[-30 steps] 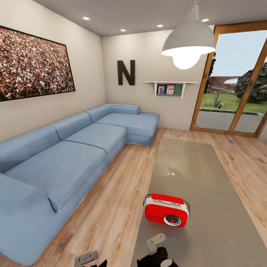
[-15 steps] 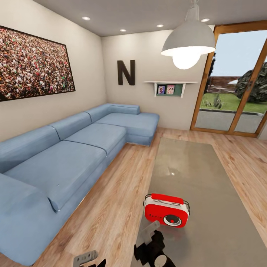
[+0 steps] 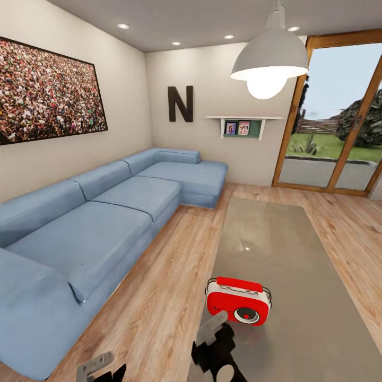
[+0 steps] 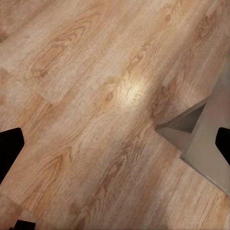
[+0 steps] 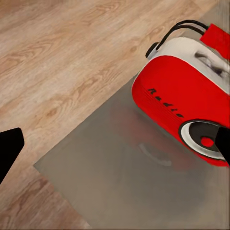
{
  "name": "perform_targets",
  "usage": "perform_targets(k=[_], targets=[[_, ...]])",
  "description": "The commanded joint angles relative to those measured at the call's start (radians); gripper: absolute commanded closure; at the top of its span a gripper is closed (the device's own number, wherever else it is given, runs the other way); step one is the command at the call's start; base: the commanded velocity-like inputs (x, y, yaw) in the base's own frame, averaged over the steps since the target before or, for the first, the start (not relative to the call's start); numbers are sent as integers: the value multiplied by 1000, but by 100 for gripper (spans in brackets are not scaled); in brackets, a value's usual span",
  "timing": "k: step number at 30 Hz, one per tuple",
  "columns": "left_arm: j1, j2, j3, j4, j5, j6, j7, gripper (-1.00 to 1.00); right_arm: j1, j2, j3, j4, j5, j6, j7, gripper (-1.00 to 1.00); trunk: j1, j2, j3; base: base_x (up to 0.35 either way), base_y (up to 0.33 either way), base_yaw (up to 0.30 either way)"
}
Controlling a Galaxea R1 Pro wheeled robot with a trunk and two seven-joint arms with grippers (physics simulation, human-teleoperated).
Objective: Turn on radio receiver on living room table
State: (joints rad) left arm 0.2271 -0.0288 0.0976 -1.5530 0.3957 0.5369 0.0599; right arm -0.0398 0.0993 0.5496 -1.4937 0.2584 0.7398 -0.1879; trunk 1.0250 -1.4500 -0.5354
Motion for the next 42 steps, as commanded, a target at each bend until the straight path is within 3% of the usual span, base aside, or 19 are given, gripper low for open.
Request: perform_targets(k=[1, 7, 10, 12, 14, 15, 17, 20, 26, 28, 30, 33, 35, 36, 37, 40, 42], targets=[[0, -1, 1, 0, 0, 1, 0, -100, -1, 0, 0, 0, 2, -1, -36, -100, 0, 0, 0, 0, 0, 0], [0, -2, 2, 1, 0, 1, 0, -100, -11, 30, 2, -4, 7, -31, -322, -100, 0, 0, 0, 0, 0, 0], [0, -2, 2, 1, 0, 2, 0, -100, -21, 34, 3, -5, 21, -37, -401, -100, 0, 0, 0, 0, 0, 0], [0, -1, 2, 1, -1, 2, 0, -100, -41, 35, 1, -5, 62, -37, -416, -100, 0, 0, 0, 0, 0, 0], [0, -1, 2, 1, -1, 2, 0, -100, -60, 36, 0, -5, 130, -37, -425, -100, 0, 0, 0, 0, 0, 0], [1, -1, 2, 1, -1, 2, 0, -100, -83, 36, 0, -5, 186, -33, -431, -100, 0, 0, 0, 0, 0, 0], [0, -1, 2, 1, -1, 2, 0, -100, -116, 37, 0, -5, 235, -26, -434, -100, 0, 0, 0, 0, 0, 0], [0, -2, 2, 1, 0, 2, 0, -100, -144, 37, 0, -3, 260, -9, -431, -100, 0, 0, 0, 0, 0, 0], [0, -2, 2, 1, -1, 2, 0, -100, -175, 37, 1, 0, 271, 137, -422, -100, 0, 0, 0, 0, 0, 0], [0, -3, 2, 2, -1, 2, 0, -100, -184, 37, 2, 2, 270, 167, -396, -100, 0, 0, 0, 0, 0, 0], [0, -3, 2, 2, -1, 2, 0, -100, -192, 36, 2, 4, 286, 193, -260, -100, 0, 0, 0, 0, 0, 0], [0, -2, 2, 1, -1, 2, 0, -100, -194, 36, 3, 6, 320, 198, -159, -100, 0, 0, 0, 0, 0, 0], [0, -2, 2, 1, -1, 2, 0, -100, -195, 36, 3, 16, 355, 201, -53, -100, 0, 0, 0, 0, 0, 0], [0, -2, 2, 1, -1, 2, 0, -100, -196, 36, 3, 21, 377, 201, 55, -100, 0, 0, 0, 0, 0, 0], [0, -2, 2, 1, -1, 2, 0, -100, -196, 36, 3, 22, 384, 201, 102, -100, 0, 0, 0, 0, 0, 0], [0, -3, 2, 2, -1, 2, 0, -100, -196, 35, 6, 26, 410, 200, 200, -100, 0, 0, 0, 0, 0, 0], [0, -4, 2, 2, -1, 2, 0, -100, -196, 34, 13, 30, 424, 199, 219, -100, 0, 0, 0, 0, 0, 0]])
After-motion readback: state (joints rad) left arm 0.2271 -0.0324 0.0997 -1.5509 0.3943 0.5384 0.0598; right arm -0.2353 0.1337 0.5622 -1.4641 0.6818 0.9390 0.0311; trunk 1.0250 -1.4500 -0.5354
